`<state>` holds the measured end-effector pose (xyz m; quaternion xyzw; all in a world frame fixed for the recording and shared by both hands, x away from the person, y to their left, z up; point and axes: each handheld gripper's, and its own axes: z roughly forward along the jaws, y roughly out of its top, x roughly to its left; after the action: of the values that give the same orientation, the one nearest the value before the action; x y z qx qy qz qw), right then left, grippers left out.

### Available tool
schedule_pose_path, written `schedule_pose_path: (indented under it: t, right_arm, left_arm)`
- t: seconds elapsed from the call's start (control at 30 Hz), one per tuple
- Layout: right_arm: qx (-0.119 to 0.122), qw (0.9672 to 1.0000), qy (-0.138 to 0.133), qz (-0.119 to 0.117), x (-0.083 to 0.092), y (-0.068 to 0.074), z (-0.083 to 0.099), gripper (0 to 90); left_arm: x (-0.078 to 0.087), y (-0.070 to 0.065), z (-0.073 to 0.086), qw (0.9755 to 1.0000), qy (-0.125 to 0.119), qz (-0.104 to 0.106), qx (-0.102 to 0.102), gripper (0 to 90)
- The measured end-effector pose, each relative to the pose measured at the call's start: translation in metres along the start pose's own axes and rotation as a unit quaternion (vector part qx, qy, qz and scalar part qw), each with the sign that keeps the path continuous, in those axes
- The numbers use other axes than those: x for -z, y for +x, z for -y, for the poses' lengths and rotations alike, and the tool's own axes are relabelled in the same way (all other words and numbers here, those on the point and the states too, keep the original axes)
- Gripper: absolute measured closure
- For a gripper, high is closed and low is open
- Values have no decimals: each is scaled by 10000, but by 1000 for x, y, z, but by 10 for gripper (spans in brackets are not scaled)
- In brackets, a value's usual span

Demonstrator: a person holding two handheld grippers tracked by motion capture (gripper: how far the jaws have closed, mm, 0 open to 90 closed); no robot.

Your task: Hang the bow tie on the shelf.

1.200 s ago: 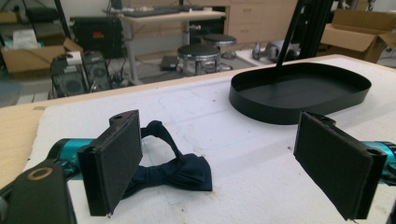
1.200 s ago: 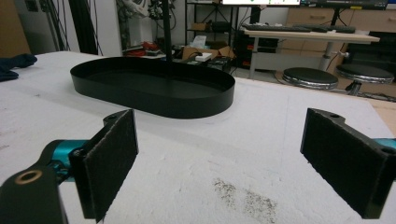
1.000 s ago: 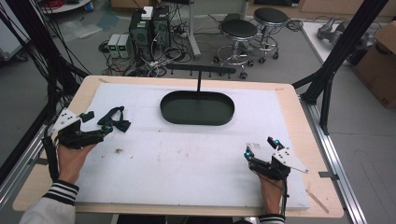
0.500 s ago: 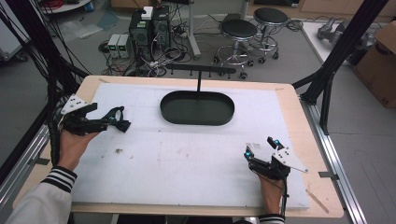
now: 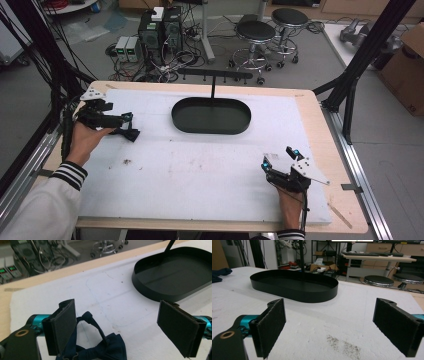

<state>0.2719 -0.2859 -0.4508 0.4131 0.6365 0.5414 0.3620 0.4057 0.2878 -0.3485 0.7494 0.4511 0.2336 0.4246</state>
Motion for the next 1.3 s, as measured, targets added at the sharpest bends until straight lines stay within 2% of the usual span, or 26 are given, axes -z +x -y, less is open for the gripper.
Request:
schedule_pose_path:
  t: [0.1, 0.2, 0.23, 0.27, 0.3, 0.33, 0.4, 0.43, 0.47, 0.5, 0.63, 0.8, 0.83, 0.87, 0.93, 1.0, 1.03, 1.1, 1.17, 1.3]
  right_arm:
    - [15, 10000, -6, -2, 0, 0, 0, 102]
    - [-7, 10000, 14, -3, 0, 0, 0, 102]
    - [-14, 10000, 19, -4, 0, 0, 0, 102]
    - [-9, 10000, 18, -3, 0, 0, 0, 102]
    - [-6, 10000, 18, 0, 0, 1, 0, 102]
    - [5, 10000, 15, 13, 0, 1, 0, 102]
    - [25, 10000, 13, 24, 0, 1, 0, 102]
    - [29, 10000, 10, 24, 0, 1, 0, 102]
    - [29, 10000, 10, 24, 0, 1, 0, 102]
    - [14, 10000, 8, 23, 0, 1, 0, 102]
    - [31, 10000, -6, 24, 1, 1, 0, 102]
    - [22, 10000, -25, 30, 1, 0, 0, 102]
    - [10, 10000, -25, 41, 1, 0, 0, 102]
    - [27, 10000, -28, 37, 1, 0, 0, 102]
    - [17, 10000, -19, 33, 1, 1, 0, 102]
    - [33, 10000, -26, 36, 1, 0, 0, 102]
    - [23, 10000, -29, 35, 1, 0, 0, 102]
    - [14, 10000, -29, 45, 1, 0, 0, 102]
    - [24, 10000, -32, 39, 1, 0, 0, 102]
    - [3, 10000, -23, 40, 1, 0, 0, 102]
  left_arm:
    - [-3, 1, -4, 9999, 129, 2, 103, 162]
    - [-9, 1, -4, 9993, 372, 32, 73, 164]
    - [-14, 0, -2, 9986, 522, 47, 62, 173]
    - [-14, 0, -2, 9986, 522, 47, 62, 182]
    - [-18, 0, -1, 9982, 590, 99, 100, 186]
    - [-25, 0, -1, 9965, 752, 273, 241, 186]
    - [-28, 0, -1, 9960, 796, 293, 293, 199]
    - [-35, -1, 1, 9943, 917, 317, 444, 218]
    - [-35, -1, 1, 9943, 917, 317, 444, 225]
    - [-38, -1, 2, 9931, 1014, 331, 481, 225]
    - [-47, -1, 6, 9903, 1290, 213, 477, 241]
    - [-52, -1, 8, 9881, 1442, 164, 506, 271]
    - [-54, 1, 10, 9858, 1592, 124, 527, 270]
    - [-54, 1, 10, 9858, 1592, 124, 527, 271]
    - [-56, 4, 12, 9835, 1729, 42, 526, 277]
    - [-57, 4, 12, 9830, 1754, 35, 535, 296]
    - [-57, 5, 13, 9816, 1824, 38, 560, 306]
    - [-58, 5, 13, 9809, 1857, 45, 568, 328]
    - [-60, 4, 14, 9803, 1901, 45, 541, 377]
    - [-64, 3, 17, 9769, 2070, -25, 537, 390]
